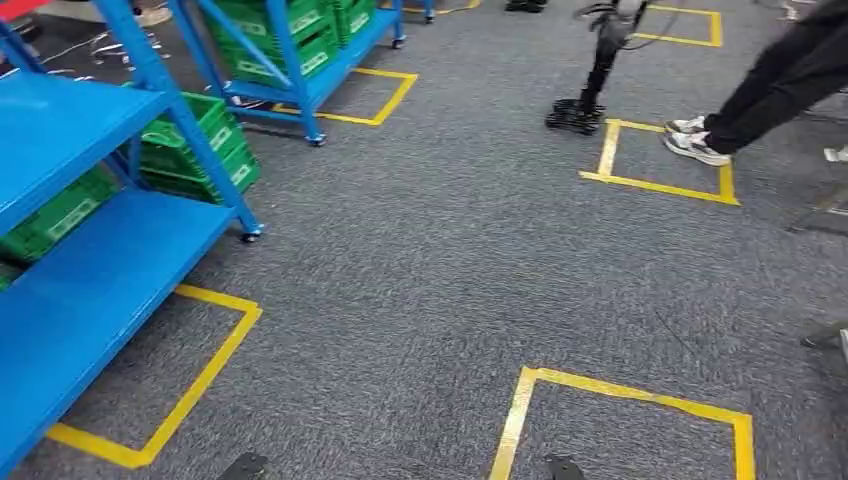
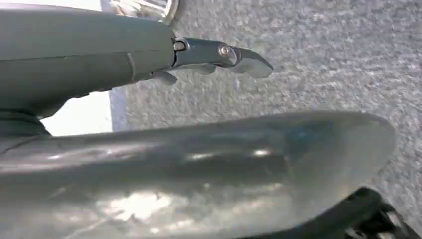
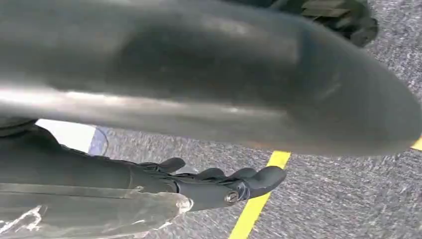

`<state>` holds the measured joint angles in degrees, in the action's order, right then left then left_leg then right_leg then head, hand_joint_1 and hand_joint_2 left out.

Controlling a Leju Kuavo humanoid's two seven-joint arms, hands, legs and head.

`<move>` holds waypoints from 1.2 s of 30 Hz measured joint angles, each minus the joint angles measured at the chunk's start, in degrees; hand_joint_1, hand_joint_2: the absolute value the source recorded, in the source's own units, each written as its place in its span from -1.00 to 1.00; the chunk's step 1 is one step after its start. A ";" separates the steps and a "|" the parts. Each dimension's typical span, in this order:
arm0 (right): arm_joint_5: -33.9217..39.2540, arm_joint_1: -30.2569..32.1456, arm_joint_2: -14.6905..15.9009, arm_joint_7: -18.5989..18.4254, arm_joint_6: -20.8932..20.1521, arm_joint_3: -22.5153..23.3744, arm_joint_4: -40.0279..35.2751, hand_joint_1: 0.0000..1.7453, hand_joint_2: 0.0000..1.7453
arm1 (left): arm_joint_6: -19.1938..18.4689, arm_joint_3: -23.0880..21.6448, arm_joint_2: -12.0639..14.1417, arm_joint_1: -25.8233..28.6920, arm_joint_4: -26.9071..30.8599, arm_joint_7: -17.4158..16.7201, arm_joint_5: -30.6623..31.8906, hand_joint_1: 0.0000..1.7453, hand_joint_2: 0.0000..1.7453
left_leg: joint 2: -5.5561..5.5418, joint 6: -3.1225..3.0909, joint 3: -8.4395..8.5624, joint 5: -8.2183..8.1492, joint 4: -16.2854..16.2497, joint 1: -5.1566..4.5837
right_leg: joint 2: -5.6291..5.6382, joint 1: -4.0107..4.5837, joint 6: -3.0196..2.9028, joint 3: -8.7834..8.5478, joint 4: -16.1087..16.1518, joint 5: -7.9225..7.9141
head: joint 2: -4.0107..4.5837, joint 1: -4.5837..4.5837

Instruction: Take the parts from the cabinet and place them on the table.

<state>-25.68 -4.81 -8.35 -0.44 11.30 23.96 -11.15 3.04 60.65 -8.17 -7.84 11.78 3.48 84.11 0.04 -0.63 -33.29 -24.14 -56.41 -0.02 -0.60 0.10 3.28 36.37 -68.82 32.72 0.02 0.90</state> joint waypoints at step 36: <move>-0.68 0.42 0.09 0.00 -0.44 0.00 0.15 -1.00 -1.00 | 0.11 -0.07 0.00 0.12 0.00 -0.55 0.70 -1.00 -1.00 | -3.89 0.19 0.13 -0.15 -0.25 0.20 | 1.00 -0.52 0.22 -0.38 2.18 -4.54 | 0.00 -0.59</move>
<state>-26.36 -4.40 -8.26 -0.44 10.86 23.96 -10.99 3.15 60.59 -8.17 -7.72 11.78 2.93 84.81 -3.85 -0.44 -33.16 -24.29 -56.67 0.18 0.40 -0.42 3.50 35.99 -66.64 28.18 0.02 0.31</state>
